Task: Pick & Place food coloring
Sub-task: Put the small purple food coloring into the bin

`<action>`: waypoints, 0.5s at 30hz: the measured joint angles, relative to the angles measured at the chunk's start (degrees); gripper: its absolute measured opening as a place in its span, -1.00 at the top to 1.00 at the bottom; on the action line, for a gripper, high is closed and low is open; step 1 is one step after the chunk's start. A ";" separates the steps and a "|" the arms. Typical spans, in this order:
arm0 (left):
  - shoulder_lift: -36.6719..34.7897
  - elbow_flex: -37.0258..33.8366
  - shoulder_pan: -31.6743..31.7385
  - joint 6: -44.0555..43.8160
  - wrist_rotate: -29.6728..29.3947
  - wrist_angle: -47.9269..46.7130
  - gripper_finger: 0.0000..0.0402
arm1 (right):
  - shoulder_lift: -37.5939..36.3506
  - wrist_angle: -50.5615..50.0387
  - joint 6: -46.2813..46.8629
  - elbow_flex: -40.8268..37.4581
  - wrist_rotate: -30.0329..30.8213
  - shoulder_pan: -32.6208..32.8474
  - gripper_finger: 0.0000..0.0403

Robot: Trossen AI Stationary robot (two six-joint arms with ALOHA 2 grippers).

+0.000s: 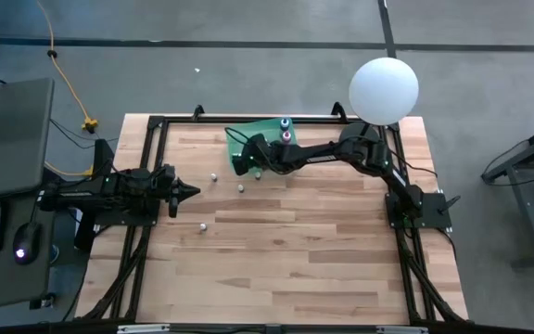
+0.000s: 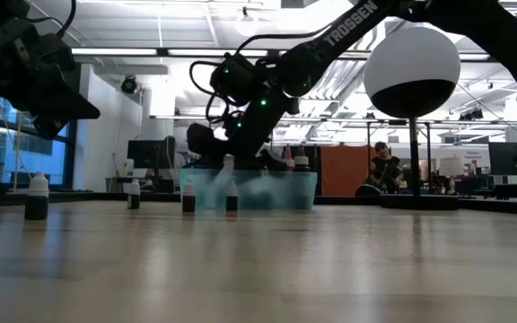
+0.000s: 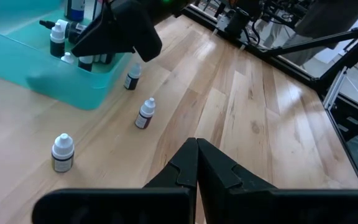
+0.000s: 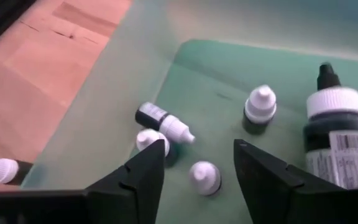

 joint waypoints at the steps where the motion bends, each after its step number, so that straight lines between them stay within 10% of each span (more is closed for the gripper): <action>1: 0.00 0.00 -0.01 0.00 0.00 0.00 1.00 | -0.12 0.29 -0.65 0.00 0.02 -0.04 0.08; 15: 0.00 0.00 -0.01 0.00 0.00 -0.02 1.00 | -8.35 3.53 -11.65 0.02 -5.25 -1.03 0.13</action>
